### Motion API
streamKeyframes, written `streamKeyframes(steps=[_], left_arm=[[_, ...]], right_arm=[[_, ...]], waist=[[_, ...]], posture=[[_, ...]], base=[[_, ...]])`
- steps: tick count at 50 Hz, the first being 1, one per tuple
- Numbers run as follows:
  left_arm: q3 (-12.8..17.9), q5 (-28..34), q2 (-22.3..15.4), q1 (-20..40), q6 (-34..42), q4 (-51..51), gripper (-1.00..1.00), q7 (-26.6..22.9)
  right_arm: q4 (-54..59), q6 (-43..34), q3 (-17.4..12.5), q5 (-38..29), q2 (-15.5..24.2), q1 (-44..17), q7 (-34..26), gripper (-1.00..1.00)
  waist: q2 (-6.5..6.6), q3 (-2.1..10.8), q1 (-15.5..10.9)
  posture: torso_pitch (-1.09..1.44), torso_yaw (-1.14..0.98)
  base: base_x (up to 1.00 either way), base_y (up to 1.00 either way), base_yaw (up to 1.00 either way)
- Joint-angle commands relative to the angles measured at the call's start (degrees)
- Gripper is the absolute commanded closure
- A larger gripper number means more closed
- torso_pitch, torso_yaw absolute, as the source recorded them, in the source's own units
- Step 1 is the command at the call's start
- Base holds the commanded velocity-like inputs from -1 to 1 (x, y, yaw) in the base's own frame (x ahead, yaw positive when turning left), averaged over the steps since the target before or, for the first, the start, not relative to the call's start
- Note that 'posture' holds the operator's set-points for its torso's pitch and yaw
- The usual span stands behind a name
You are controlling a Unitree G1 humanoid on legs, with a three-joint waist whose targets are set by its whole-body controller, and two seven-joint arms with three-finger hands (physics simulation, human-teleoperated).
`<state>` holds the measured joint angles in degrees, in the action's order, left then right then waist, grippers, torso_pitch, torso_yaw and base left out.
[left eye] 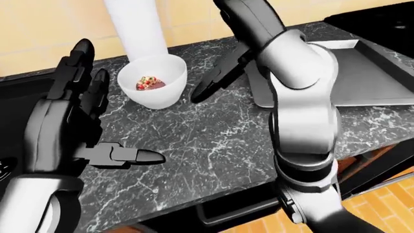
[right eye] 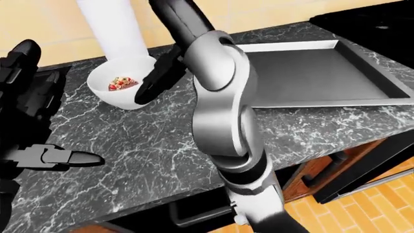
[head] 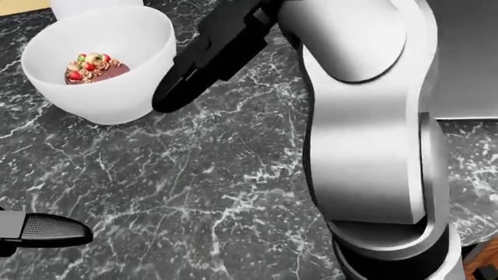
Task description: Pick up the bowl with cake and place it on the tray. Pick up the cupcake and place it on the tray.
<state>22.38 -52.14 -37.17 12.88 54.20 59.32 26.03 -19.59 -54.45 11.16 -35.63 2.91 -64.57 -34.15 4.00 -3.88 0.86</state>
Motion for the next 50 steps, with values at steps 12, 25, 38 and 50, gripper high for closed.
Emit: streamKeyframes(steps=[12, 25, 38, 50], left_arm=[[3.60, -1.35, -1.57, 0.67, -1.61, 0.68, -1.00, 0.26], [4.74, -1.38, -1.63, -0.11, -1.86, 0.68, -1.00, -0.53], [10.81, -6.70, -4.45, -3.62, -4.37, 0.68, -1.00, 0.18], [15.11, -13.38, -8.11, -3.25, -4.05, 0.68, -1.00, 3.05]], right_arm=[[15.97, 21.07, -4.02, -14.15, -8.58, -6.68, -6.34, -1.00], [32.64, 30.17, -4.49, -13.27, -12.83, -13.99, -1.73, -1.00], [47.06, 44.94, -2.47, -16.09, -13.86, -10.62, 5.55, -1.00], [56.48, 54.03, -2.19, -19.59, -15.90, -9.18, 13.16, -1.00]], waist=[[1.43, 1.78, 0.59], [1.88, 1.84, 1.09], [2.04, 1.80, 1.21], [2.23, 1.73, 1.14]], posture=[[0.00, 0.00], [0.00, 0.00], [0.00, 0.00], [0.00, 0.00]], base=[[0.00, 0.00, 0.00], [0.00, 0.00, 0.00], [0.00, 0.00, 0.00], [0.00, 0.00, 0.00]])
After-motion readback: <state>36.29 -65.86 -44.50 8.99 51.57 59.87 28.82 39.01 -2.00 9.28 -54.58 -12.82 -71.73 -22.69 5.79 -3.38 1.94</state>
